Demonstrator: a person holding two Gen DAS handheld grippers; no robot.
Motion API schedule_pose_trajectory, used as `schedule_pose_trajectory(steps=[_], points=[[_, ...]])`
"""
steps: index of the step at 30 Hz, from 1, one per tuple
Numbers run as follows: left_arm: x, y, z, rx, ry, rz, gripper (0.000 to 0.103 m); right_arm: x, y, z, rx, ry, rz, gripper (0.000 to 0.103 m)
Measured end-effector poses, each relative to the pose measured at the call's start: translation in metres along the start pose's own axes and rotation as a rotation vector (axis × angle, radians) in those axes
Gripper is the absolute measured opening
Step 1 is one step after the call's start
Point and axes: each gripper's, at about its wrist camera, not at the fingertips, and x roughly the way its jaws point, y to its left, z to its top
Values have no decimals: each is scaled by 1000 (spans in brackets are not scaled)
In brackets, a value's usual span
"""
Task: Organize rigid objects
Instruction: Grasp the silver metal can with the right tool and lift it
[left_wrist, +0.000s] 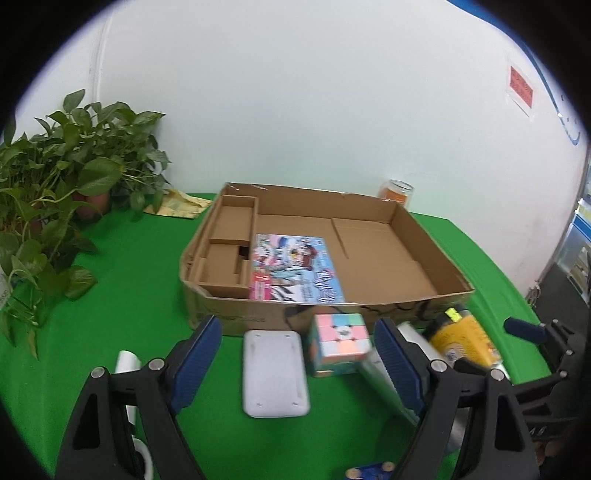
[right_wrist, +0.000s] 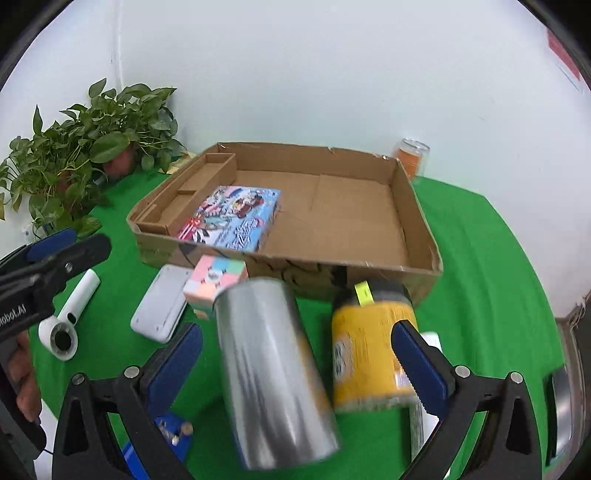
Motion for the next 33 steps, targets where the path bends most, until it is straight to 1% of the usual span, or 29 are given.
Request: schedule_pose_trajectory(steps=[6, 10, 12, 13, 14, 16, 18, 19, 21, 23, 24, 26, 27, 28, 29, 30, 31, 32, 33], points=[[-5, -26, -3, 43, 27, -55, 83, -13, -13, -12, -8, -19, 22, 103], [-6, -35, -5, 59, 43, -49, 83, -16, -13, -13, -20, -24, 47, 103], [-4, -35, -4, 47, 65, -63, 83, -15, -10, -11, -32, -26, 73, 103], [-2, -34, -4, 41, 73, -69, 84, -16, -10, -10, -41, -29, 100, 103], [1, -33, -5, 29, 94, -82, 84, -15, -10, -10, -48, -28, 130, 102], [13, -30, -7, -5, 165, -136, 83, -16, -16, -12, -35, -13, 202, 102], [28, -24, -12, -77, 257, -233, 83, -16, -22, -18, -11, 1, 260, 101], [33, -22, -15, -97, 285, -262, 83, -14, -26, -20, -3, 13, 280, 101], [45, -20, -21, -137, 344, -320, 83, -8, -29, -26, 15, 38, 303, 94], [54, -20, -25, -166, 381, -359, 83, 1, -28, -30, 28, 76, 339, 86], [60, -21, -26, -180, 401, -388, 83, 6, -27, -31, 24, 95, 341, 84], [70, -24, -29, -202, 442, -436, 83, 19, -20, -36, 9, 147, 339, 77], [76, -25, -31, -213, 468, -458, 83, 24, -16, -39, 7, 163, 335, 77], [79, -26, -32, -218, 483, -473, 83, 27, -13, -40, 9, 172, 337, 77], [85, -27, -34, -224, 505, -493, 83, 31, -10, -42, 24, 192, 370, 77], [90, -28, -36, -231, 526, -501, 83, 32, -6, -44, 41, 208, 416, 77], [92, -27, -38, -234, 536, -504, 84, 34, -2, -45, 50, 224, 469, 80], [97, -28, -41, -238, 557, -508, 84, 34, 0, -45, 54, 229, 523, 80], [100, -29, -43, -242, 567, -498, 84, 35, 1, -44, 58, 233, 546, 80]])
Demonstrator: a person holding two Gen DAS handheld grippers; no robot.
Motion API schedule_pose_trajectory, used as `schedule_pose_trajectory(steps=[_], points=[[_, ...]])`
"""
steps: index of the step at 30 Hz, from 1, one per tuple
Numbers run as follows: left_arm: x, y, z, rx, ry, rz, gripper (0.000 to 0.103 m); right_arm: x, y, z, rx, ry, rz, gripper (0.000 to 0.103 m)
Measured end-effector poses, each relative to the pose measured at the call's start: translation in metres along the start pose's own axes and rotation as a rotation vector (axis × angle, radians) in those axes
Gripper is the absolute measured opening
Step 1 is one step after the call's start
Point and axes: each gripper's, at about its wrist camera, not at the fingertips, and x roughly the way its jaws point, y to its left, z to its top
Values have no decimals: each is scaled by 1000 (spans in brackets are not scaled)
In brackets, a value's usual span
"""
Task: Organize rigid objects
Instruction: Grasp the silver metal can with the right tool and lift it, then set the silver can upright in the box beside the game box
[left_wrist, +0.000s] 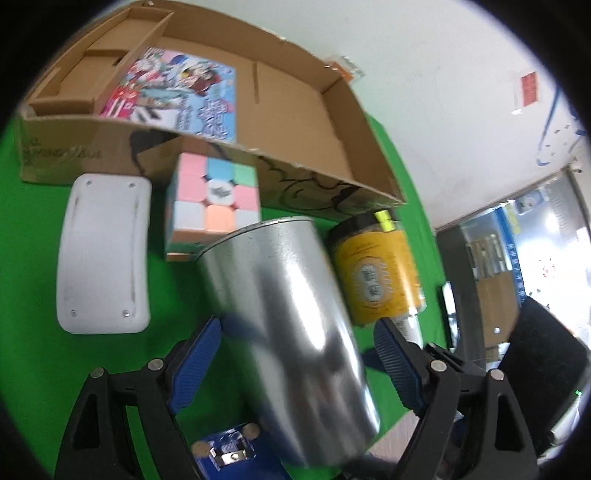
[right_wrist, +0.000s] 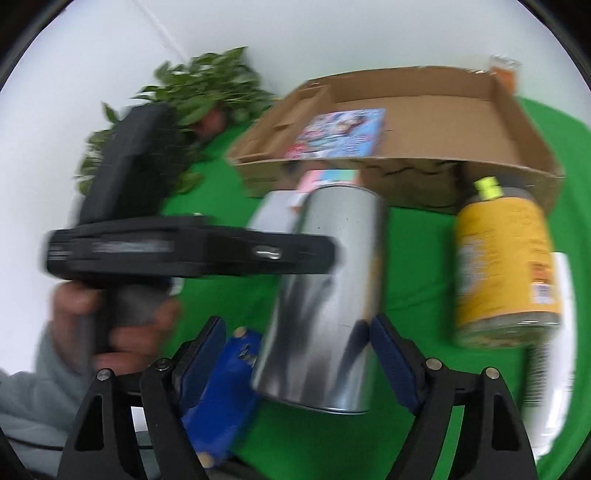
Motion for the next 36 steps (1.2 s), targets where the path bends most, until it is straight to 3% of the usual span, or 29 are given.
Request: schedule_pose_trajectory(steps=[2, 8, 16, 24, 29, 36], points=[[7, 5, -1, -13, 22, 22, 84, 5, -7, 4, 29, 10, 5, 80], [21, 12, -1, -37, 60, -19, 84, 47, -36, 7, 173, 122, 28, 88], [8, -4, 5, 20, 39, 3, 83, 38, -23, 15, 153, 96, 0, 88], [-49, -67, 48, 209, -141, 10, 82, -24, -3, 85, 44, -78, -38, 88], [-70, -91, 95, 283, -219, 9, 82, -47, -11, 147, -4, -160, -72, 87], [-50, -77, 170, 247, -198, 13, 82, -19, -52, 220, 51, -91, -55, 86]])
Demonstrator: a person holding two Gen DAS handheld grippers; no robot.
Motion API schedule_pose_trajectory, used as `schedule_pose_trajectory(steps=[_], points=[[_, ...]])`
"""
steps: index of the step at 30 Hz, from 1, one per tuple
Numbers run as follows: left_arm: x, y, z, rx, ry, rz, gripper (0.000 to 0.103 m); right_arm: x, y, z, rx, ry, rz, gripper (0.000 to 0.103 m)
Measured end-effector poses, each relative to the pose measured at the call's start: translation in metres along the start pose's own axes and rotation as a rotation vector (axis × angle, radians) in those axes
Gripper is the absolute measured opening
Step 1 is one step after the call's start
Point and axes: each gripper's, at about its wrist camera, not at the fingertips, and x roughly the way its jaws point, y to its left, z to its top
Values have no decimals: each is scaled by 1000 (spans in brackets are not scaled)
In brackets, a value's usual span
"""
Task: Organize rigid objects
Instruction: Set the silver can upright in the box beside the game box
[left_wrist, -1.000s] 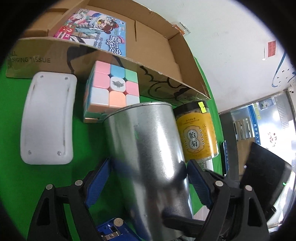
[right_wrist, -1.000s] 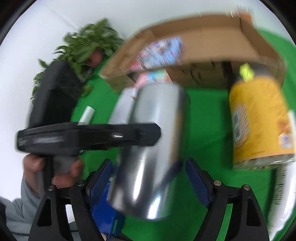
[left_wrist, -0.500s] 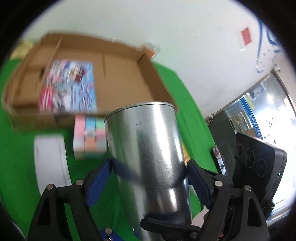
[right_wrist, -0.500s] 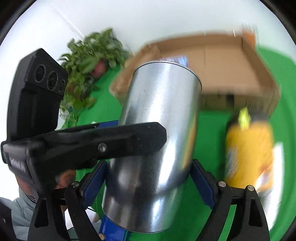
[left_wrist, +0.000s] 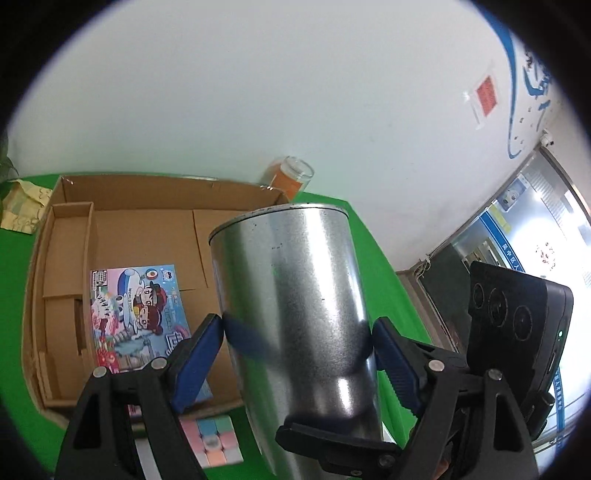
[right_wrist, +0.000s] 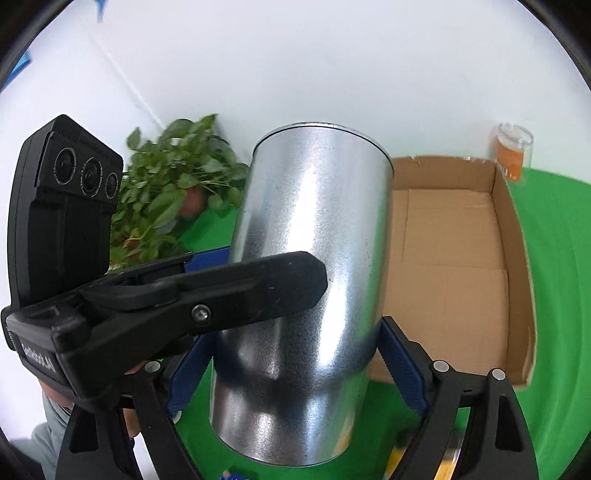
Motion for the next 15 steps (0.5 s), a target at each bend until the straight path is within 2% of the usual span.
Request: schedule_pose_trajectory(steps=[7, 12, 15], points=[[61, 54, 14, -131, 110, -50, 82, 62, -35, 14, 61, 88, -32, 86], [105, 82, 1, -190, 199, -44, 82, 106, -64, 1, 124, 171, -66, 85], [122, 100, -13, -274, 228, -60, 81, 115, -72, -5, 151, 183, -71, 86]])
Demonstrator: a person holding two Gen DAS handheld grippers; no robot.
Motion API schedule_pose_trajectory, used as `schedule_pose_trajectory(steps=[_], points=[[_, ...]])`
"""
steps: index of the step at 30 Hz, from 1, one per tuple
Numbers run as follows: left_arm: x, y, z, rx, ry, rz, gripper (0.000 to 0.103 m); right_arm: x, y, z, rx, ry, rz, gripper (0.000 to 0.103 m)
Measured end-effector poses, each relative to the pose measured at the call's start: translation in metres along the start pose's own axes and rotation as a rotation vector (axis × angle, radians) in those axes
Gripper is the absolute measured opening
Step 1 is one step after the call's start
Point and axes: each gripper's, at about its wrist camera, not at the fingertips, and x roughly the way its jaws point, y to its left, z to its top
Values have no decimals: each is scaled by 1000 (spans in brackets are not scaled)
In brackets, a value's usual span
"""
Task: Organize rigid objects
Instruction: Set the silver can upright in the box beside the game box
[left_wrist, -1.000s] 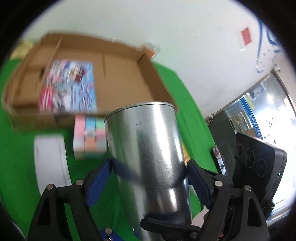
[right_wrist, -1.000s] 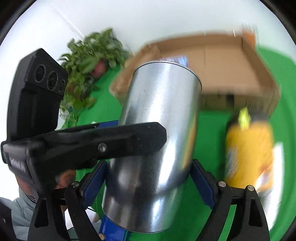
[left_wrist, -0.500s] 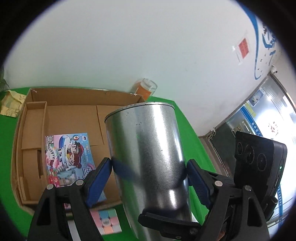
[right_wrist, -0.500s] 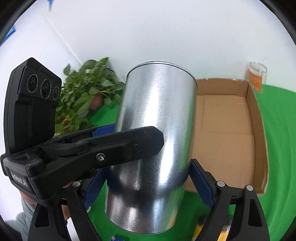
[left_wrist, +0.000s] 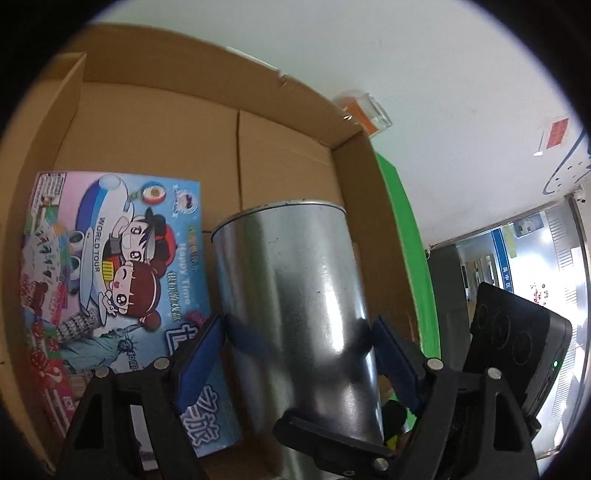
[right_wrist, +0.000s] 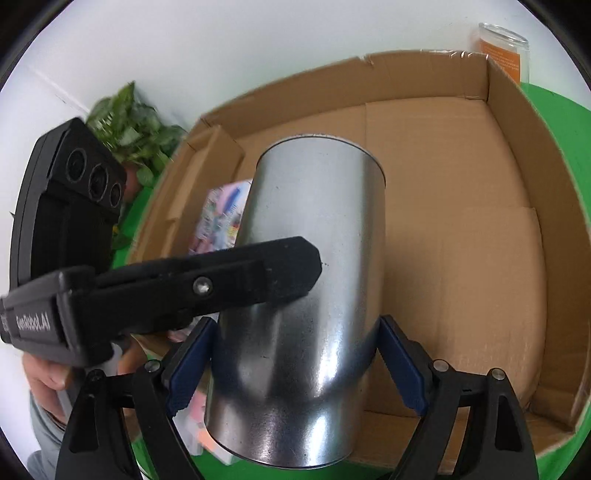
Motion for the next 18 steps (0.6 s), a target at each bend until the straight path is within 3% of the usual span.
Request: schedule_pose_trajectory(steps=[5, 8, 13, 18], points=[[11, 8, -2, 11, 21, 40, 77, 13, 2, -2, 6, 29, -64, 86], [12, 2, -1, 44, 17, 76, 77, 7, -2, 0, 16, 36, -57, 86], [10, 4, -2, 33, 1, 69, 77, -17, -4, -11, -19, 16, -42, 78], [6, 1, -7, 42, -6, 82, 76, -21, -10, -19, 5, -1, -31, 78]])
